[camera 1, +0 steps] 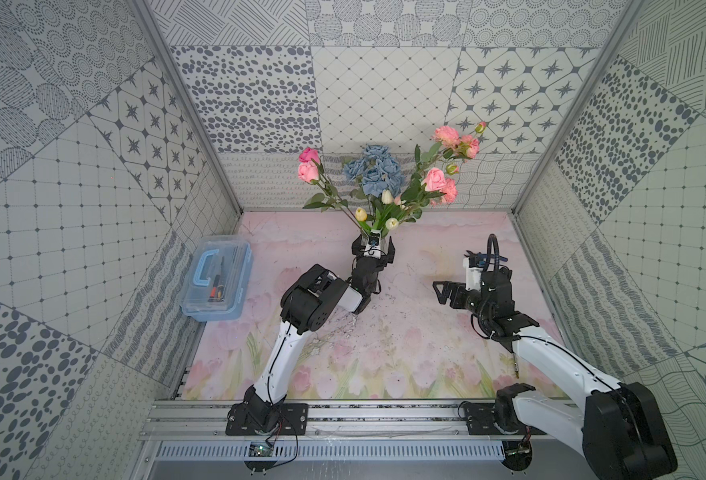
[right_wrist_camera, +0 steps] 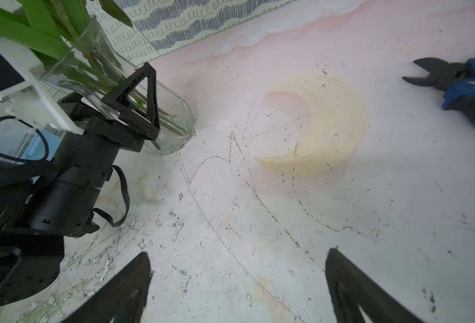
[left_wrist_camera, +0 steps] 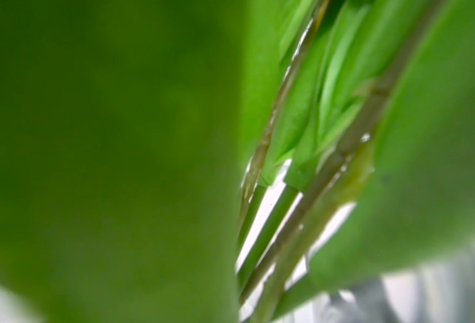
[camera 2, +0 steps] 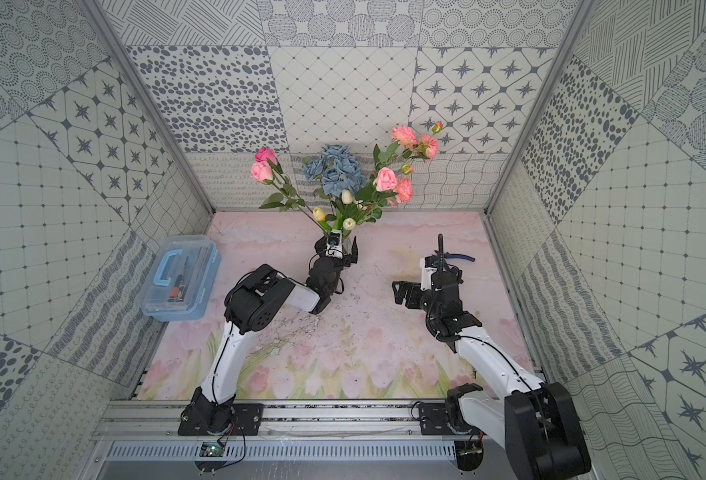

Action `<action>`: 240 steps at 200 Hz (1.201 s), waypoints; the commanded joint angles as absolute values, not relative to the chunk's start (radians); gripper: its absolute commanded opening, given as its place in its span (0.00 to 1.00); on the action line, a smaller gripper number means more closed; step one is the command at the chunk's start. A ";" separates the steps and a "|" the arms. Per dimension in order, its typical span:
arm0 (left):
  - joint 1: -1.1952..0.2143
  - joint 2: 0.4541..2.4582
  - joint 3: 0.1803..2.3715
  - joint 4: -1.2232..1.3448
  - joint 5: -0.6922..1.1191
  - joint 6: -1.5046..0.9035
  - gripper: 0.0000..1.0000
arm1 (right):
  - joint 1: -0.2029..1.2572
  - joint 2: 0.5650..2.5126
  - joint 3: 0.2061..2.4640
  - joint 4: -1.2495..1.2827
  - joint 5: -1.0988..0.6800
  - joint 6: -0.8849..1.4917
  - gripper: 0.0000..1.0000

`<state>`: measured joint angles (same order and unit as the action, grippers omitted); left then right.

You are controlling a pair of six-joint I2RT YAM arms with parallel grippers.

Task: Pick out pink flowers from the vase
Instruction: Move the vase to the center of the board, then pick up the flower from the vase.

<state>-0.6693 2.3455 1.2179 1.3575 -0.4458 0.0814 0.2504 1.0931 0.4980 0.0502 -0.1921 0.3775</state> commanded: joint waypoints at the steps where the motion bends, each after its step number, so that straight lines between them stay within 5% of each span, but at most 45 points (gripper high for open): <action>1: -0.645 2.425 1.344 1.410 -0.423 0.036 0.99 | 0.253 1.101 0.526 0.074 -0.182 0.353 0.98; 52: -0.641 2.436 1.403 1.410 -0.388 0.020 0.99 | 0.253 1.101 0.525 0.063 -0.191 0.354 0.98; 121: -0.694 2.089 0.970 1.401 -0.402 0.003 0.99 | 0.255 1.094 0.478 0.121 -0.219 0.399 0.98; 181: -0.690 1.762 0.756 1.118 -0.566 -0.170 0.99 | 0.264 1.084 0.447 0.175 -0.274 0.426 0.98; 206: -0.630 1.634 0.774 0.895 -0.491 -0.231 0.99 | 0.268 1.078 0.445 0.201 -0.309 0.447 0.98; 240: -0.532 1.598 0.794 0.924 -0.367 -0.274 0.96 | 0.273 1.094 0.445 0.237 -0.328 0.463 0.98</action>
